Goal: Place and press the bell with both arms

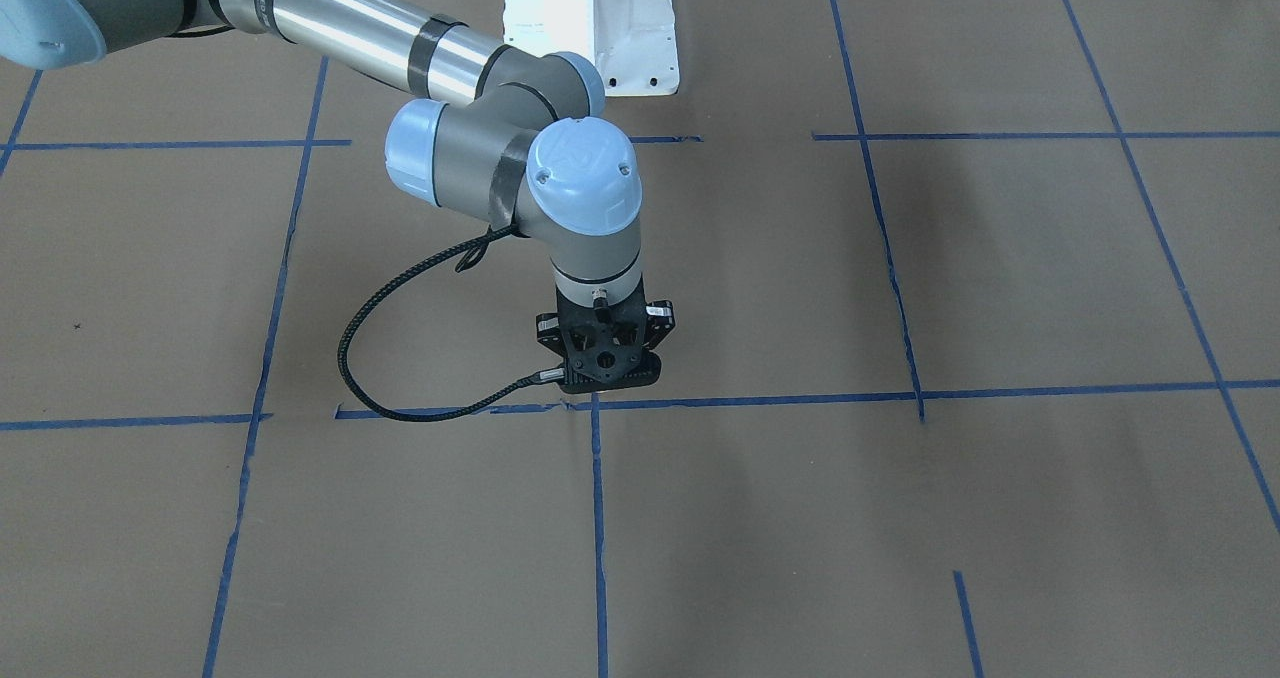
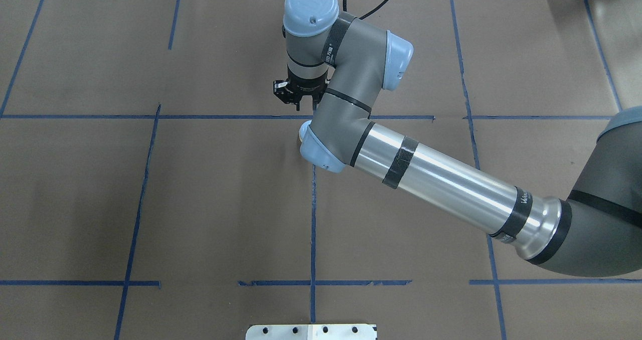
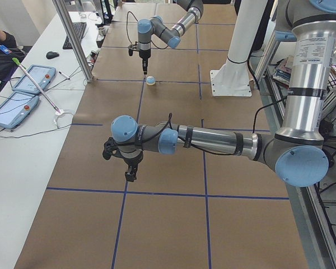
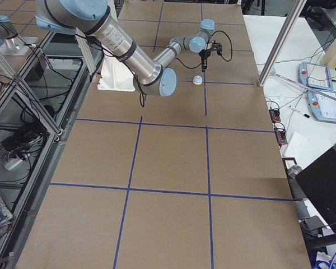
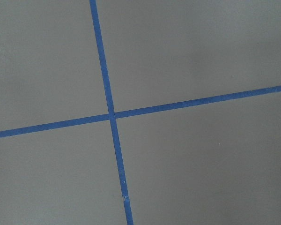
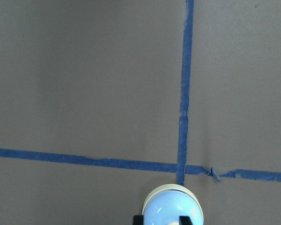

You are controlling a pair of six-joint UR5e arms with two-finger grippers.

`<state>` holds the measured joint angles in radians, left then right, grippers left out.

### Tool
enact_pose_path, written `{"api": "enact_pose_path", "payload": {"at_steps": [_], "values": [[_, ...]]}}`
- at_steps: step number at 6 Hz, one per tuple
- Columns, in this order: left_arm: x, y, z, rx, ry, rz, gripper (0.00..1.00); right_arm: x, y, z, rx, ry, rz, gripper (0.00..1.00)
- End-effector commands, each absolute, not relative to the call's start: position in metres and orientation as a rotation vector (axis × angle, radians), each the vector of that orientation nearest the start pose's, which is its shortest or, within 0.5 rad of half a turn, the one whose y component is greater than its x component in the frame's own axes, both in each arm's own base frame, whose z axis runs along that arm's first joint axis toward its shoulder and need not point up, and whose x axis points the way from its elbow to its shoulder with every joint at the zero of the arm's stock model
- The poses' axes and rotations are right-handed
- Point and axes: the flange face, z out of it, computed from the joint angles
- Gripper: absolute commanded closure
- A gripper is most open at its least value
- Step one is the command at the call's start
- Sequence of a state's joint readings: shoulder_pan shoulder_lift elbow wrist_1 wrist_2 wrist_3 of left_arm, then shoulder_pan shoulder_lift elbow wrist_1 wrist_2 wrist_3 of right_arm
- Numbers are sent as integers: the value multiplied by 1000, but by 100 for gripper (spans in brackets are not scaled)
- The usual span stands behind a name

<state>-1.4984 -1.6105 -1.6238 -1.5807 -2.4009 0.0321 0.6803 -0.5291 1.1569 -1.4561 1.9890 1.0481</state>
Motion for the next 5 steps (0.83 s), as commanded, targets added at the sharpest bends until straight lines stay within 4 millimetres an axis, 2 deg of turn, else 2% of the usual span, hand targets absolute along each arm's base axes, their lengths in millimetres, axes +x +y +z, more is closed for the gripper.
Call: {"api": "enact_pose_path", "payload": {"at_steps": [1, 2, 3, 4, 5], "values": [[-24, -496, 630, 46, 827, 132, 0, -508, -643, 191, 51, -836, -27, 0], [-25, -493, 631, 48, 825, 134, 0, -463, -668, 229, 63, -825, -84, 0], [-27, -481, 639, 39, 819, 131, 0, -412, -685, 281, 106, -790, -156, 0], [-27, -478, 643, 29, 812, 125, 0, -353, -700, 339, 126, -762, -225, 0], [-28, -475, 645, 25, 814, 123, 0, -301, -700, 379, 145, -764, -277, 0]]}}
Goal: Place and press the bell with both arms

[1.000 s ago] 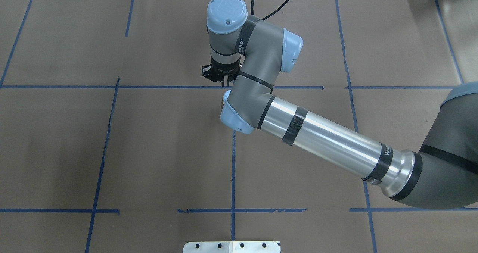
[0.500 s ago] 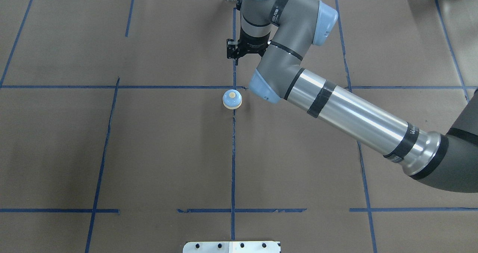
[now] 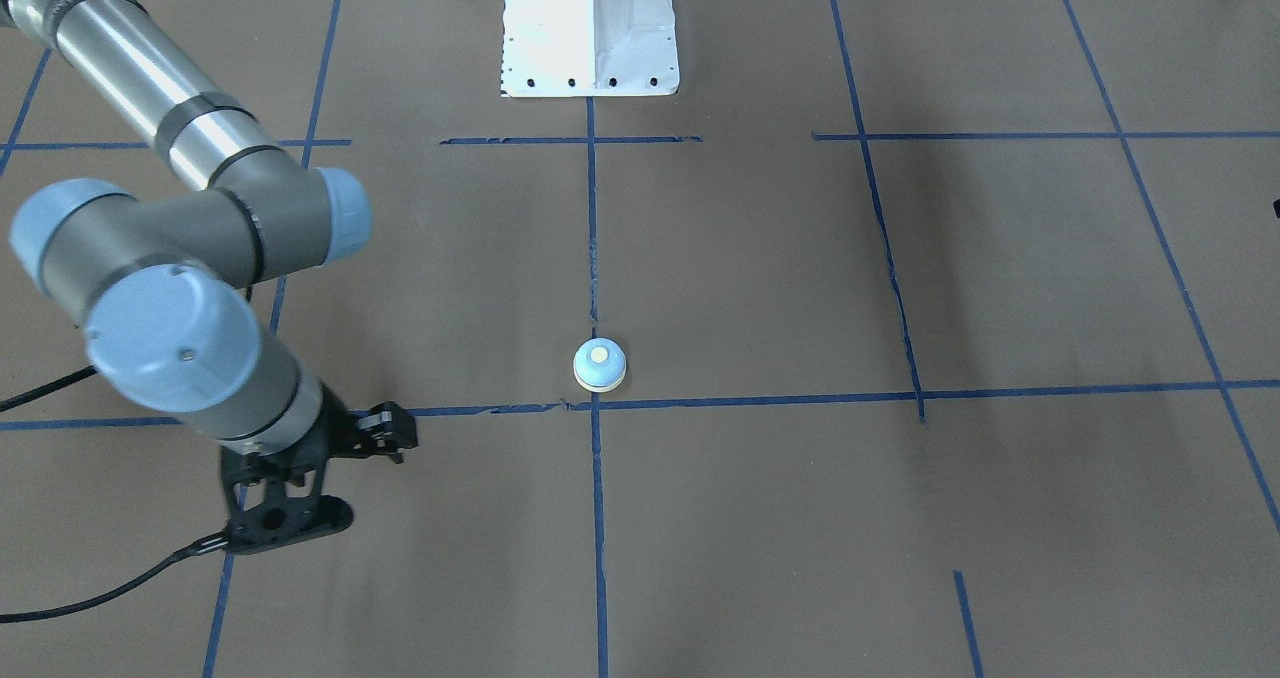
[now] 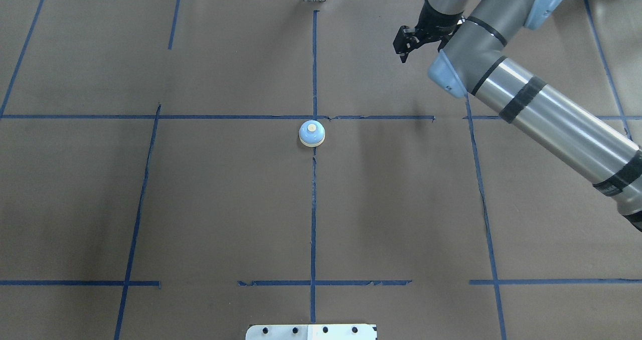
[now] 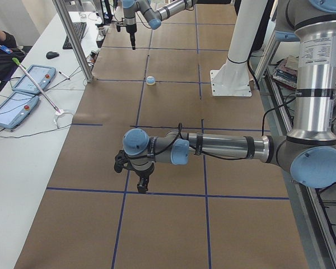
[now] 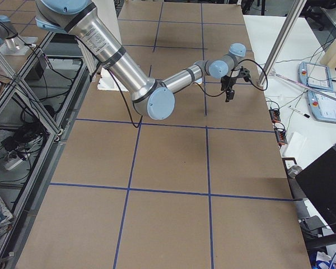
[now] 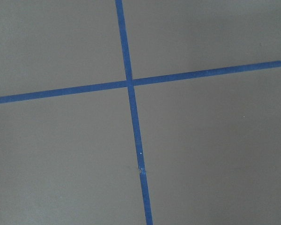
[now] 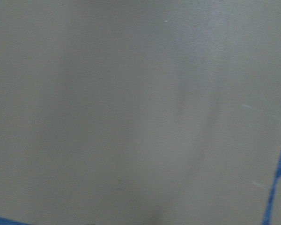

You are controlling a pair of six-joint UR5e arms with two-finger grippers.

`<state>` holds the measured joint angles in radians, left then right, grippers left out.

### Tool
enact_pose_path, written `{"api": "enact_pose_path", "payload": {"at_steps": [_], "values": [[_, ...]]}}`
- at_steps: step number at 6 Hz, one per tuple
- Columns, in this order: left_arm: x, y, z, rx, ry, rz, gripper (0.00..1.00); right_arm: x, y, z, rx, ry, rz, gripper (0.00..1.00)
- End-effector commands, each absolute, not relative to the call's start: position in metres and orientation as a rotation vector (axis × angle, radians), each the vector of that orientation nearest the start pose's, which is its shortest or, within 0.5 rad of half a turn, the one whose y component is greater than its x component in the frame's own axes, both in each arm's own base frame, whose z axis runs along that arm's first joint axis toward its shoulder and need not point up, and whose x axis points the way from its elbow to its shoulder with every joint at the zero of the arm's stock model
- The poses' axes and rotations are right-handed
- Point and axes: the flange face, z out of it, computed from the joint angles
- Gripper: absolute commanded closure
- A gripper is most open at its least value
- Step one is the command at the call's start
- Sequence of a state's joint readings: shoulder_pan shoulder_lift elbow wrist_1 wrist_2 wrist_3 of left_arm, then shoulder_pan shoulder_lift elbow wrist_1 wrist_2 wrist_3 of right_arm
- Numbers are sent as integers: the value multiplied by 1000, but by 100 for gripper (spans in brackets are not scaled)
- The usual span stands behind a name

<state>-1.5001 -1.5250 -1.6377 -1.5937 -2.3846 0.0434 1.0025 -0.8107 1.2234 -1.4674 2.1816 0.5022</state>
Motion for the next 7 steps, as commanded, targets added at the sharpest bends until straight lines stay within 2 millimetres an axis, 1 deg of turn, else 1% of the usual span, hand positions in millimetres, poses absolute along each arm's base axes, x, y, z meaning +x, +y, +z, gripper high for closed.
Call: {"api": "enact_pose_path", "payload": {"at_steps": [1, 3, 4, 5, 6, 7], "values": [[-28, -473, 648, 21, 814, 121, 0, -269, -687, 404, 160, -772, -309, 0], [-27, -473, 647, 22, 815, 122, 0, -250, -678, 422, 163, -771, -313, 0], [-27, -476, 640, 34, 817, 122, 0, -205, -672, 453, 182, -758, -340, 0], [-27, -479, 622, 64, 819, 131, 0, -147, -656, 498, 176, -798, -367, 0], [-27, -481, 610, 89, 819, 141, 0, -77, -631, 559, 180, -820, -399, 0], [-26, -484, 606, 97, 820, 145, 0, -23, -598, 612, 164, -808, -368, 0]]}}
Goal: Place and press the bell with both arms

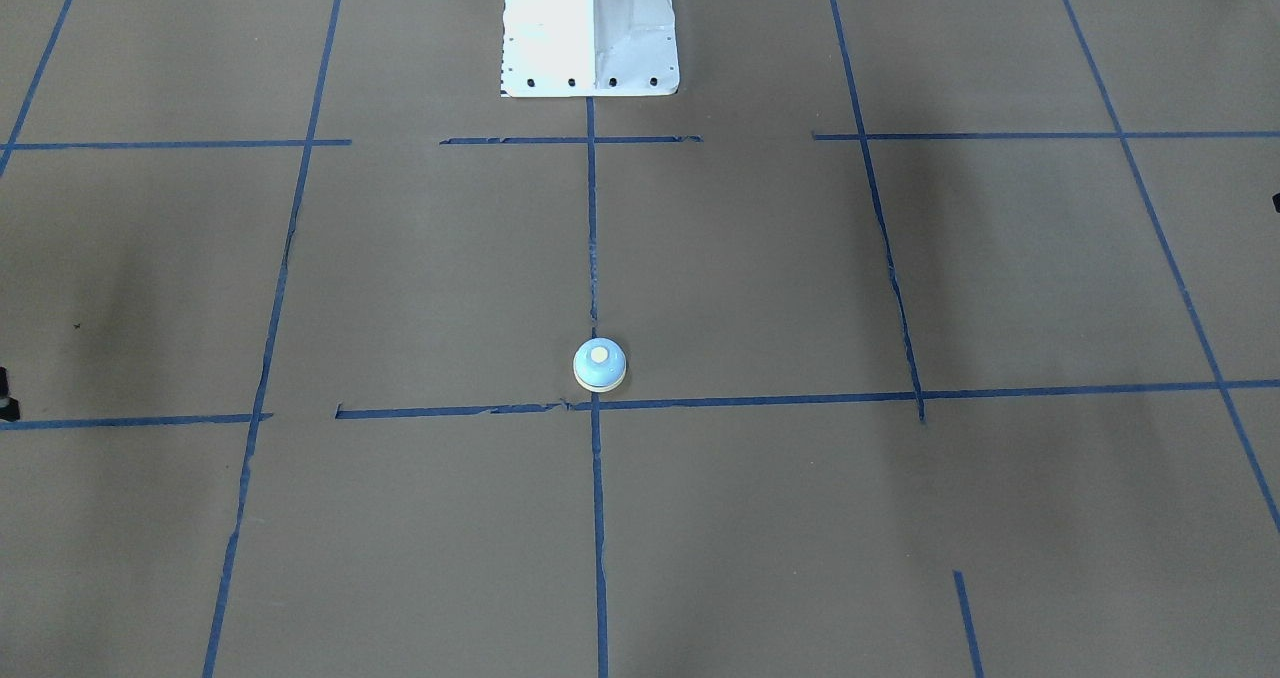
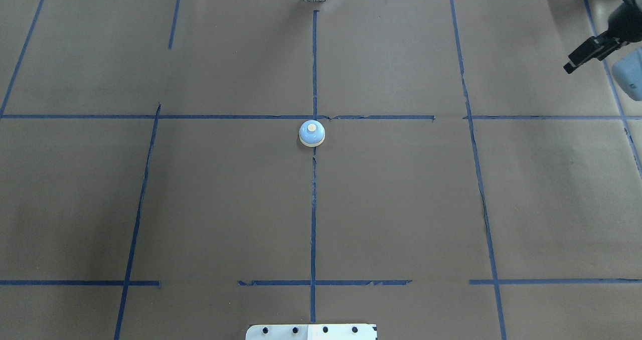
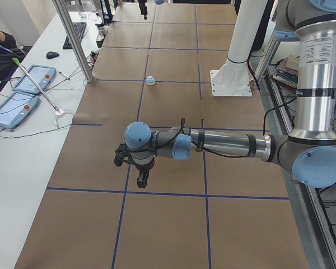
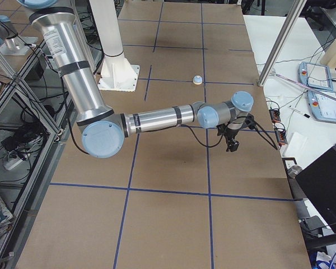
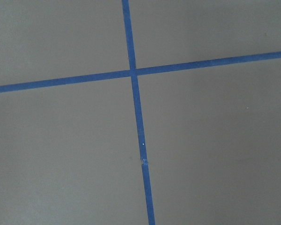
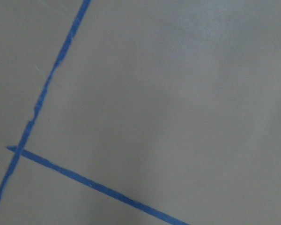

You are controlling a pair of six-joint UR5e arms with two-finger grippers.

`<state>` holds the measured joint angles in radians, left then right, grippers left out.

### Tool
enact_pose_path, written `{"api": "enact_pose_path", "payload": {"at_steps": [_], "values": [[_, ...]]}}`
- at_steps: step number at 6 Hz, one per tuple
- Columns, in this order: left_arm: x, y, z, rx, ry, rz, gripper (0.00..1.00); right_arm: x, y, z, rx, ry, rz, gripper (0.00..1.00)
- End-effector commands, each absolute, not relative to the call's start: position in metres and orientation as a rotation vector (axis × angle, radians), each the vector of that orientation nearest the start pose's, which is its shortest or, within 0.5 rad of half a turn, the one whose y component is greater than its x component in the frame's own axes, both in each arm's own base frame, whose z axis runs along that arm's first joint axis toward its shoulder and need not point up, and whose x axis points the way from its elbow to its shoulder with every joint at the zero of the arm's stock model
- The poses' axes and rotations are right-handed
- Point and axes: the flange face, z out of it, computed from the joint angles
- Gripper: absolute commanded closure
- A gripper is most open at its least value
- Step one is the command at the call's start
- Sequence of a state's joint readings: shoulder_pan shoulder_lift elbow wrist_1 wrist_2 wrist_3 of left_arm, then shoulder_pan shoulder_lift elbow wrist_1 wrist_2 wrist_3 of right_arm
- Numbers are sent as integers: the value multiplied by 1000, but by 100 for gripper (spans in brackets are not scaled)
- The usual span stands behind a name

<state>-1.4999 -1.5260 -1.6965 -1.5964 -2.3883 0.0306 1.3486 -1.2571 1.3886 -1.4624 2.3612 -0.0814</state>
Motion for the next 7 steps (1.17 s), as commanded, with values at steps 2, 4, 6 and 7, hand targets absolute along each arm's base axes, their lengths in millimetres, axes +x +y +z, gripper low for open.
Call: {"api": "enact_pose_path", "payload": {"at_steps": [2, 4, 6, 7], "values": [[8, -504, 527, 143, 844, 100, 0, 90, -528, 682, 126, -810, -139, 1], [130, -536, 442, 113, 834, 96, 0, 92, -494, 690, 109, -751, -119, 0], [129, -520, 478, 104, 773, 172, 0, 90, -499, 684, 117, -752, -123, 0], [65, -513, 524, 134, 736, 224, 0, 90, -500, 683, 120, -751, -126, 0]]}}
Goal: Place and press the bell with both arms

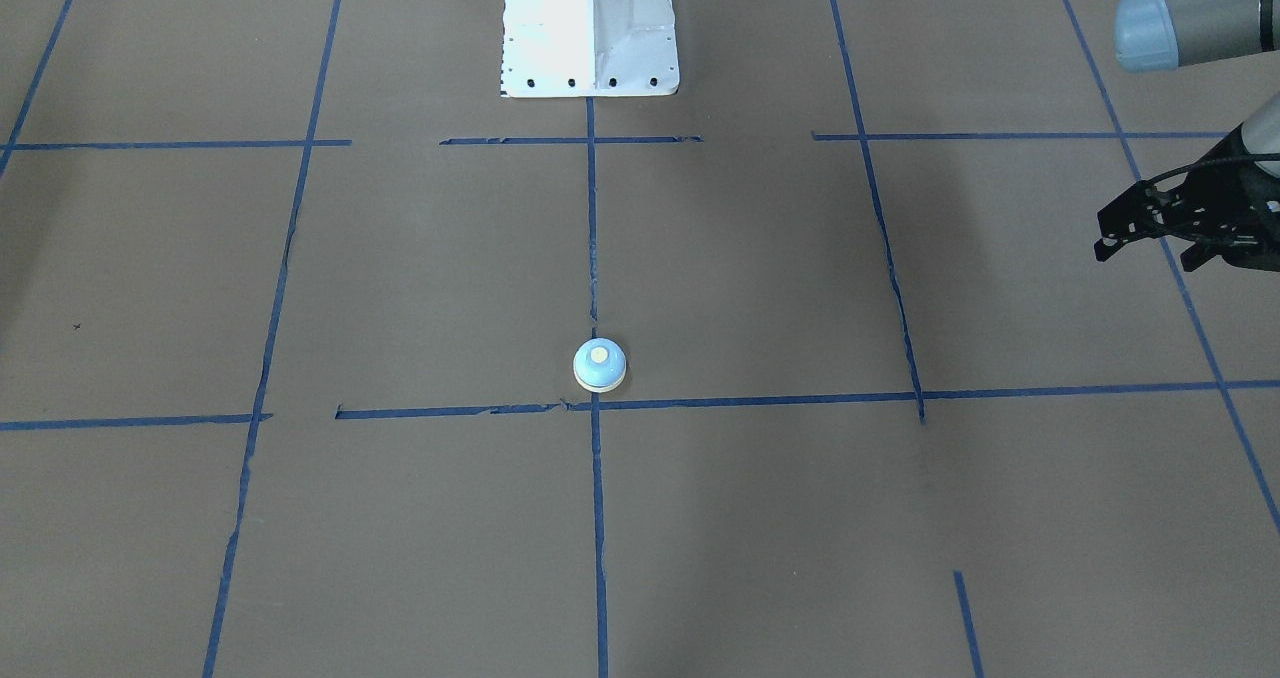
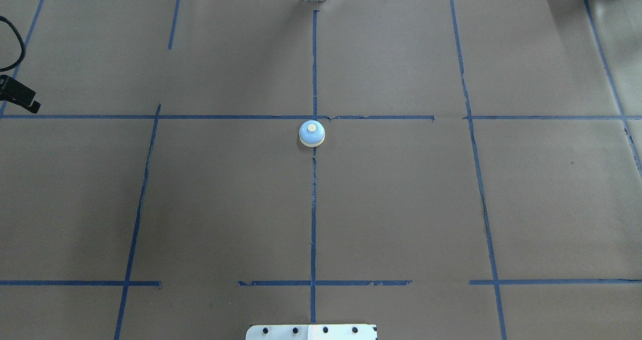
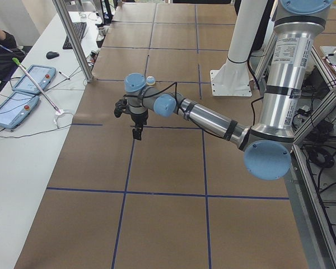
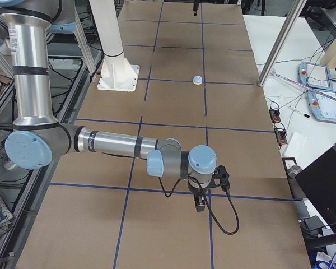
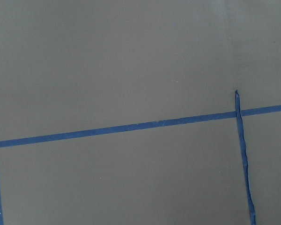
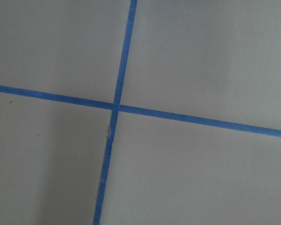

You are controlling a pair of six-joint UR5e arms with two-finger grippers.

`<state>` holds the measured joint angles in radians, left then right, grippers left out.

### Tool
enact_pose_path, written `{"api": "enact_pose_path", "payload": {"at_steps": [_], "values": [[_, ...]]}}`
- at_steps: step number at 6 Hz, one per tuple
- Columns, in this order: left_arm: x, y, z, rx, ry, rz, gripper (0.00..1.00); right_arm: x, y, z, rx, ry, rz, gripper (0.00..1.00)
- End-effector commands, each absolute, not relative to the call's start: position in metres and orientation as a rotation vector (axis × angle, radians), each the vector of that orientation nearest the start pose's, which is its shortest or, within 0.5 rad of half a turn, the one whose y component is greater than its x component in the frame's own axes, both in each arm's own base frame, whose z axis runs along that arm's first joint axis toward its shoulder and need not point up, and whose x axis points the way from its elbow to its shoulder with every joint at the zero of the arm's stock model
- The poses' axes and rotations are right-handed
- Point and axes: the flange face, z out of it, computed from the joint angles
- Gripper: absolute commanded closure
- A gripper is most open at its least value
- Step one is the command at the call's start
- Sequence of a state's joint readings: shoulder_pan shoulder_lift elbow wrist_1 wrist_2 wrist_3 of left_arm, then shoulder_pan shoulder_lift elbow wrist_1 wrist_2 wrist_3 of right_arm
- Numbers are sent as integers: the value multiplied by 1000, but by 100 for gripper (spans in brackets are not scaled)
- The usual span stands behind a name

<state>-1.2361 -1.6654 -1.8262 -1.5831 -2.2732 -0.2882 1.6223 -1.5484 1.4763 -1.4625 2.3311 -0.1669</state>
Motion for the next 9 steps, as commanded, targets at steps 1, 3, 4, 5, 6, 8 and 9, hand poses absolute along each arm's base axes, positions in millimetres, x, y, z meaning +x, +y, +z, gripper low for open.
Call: {"api": "enact_pose_path", "payload": {"at_steps": [1, 3, 4, 5, 6, 8, 9], "values": [[-7, -490, 582, 132, 712, 218, 0, 89, -499, 684, 118, -751, -127, 0], [-73, -442, 642, 99, 690, 140, 0, 89, -496, 688, 115, -752, -127, 0], [-79, -436, 654, 85, 630, 138, 0, 89, -496, 688, 115, -752, -127, 0], [-79, -432, 647, 81, 651, 126, 0, 89, -495, 689, 116, -752, -127, 0], [-77, -413, 660, 60, 686, 118, 0, 89, -494, 690, 115, -752, -127, 0], [-75, -409, 662, 53, 712, 116, 0, 88, -494, 691, 112, -751, -128, 0], [-75, -408, 661, 56, 712, 117, 0, 88, -494, 691, 112, -751, -128, 0]]}}
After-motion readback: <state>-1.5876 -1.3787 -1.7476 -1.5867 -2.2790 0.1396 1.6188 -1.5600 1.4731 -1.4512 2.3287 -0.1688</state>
